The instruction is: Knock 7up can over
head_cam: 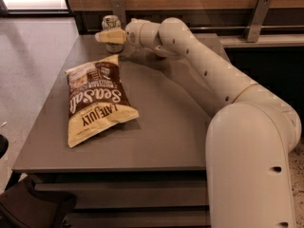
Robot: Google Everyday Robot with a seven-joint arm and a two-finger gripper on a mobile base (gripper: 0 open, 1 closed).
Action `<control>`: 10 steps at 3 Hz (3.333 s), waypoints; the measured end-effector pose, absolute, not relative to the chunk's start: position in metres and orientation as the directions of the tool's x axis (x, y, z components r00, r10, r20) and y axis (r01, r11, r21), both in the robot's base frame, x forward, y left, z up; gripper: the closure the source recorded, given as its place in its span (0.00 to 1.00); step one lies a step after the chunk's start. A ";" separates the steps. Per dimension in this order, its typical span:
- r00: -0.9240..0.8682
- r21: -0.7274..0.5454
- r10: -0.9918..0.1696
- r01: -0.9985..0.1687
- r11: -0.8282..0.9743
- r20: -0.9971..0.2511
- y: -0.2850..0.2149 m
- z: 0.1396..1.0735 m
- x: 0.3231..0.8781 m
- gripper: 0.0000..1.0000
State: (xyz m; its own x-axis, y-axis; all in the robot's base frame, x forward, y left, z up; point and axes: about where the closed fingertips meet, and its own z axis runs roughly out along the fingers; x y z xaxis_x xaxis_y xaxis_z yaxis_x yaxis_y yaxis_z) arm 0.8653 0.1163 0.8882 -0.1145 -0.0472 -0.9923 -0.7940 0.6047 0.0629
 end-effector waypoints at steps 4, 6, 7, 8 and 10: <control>-0.126 0.081 -0.038 -0.815 0.574 -0.991 0.140 0.878 0.865 1.00; -0.111 0.067 -0.041 -0.815 0.576 -0.993 0.141 0.885 0.861 1.00; -0.089 0.044 -0.049 -0.809 0.586 -0.995 0.138 0.896 0.855 1.00; -0.062 0.006 -0.072 -0.800 0.600 -0.995 0.134 0.913 0.848 1.00; -0.026 -0.050 -0.113 -0.784 0.619 -0.993 0.128 0.936 0.839 1.00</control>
Offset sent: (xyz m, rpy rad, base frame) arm 0.0013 0.0105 -0.0066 0.0110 0.0077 0.0200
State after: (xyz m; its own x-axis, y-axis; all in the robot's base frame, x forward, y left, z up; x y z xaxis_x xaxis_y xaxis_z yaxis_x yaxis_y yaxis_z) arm 0.8392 0.1275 0.9362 -0.0258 -0.1129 -0.9933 -0.7836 0.6192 -0.0501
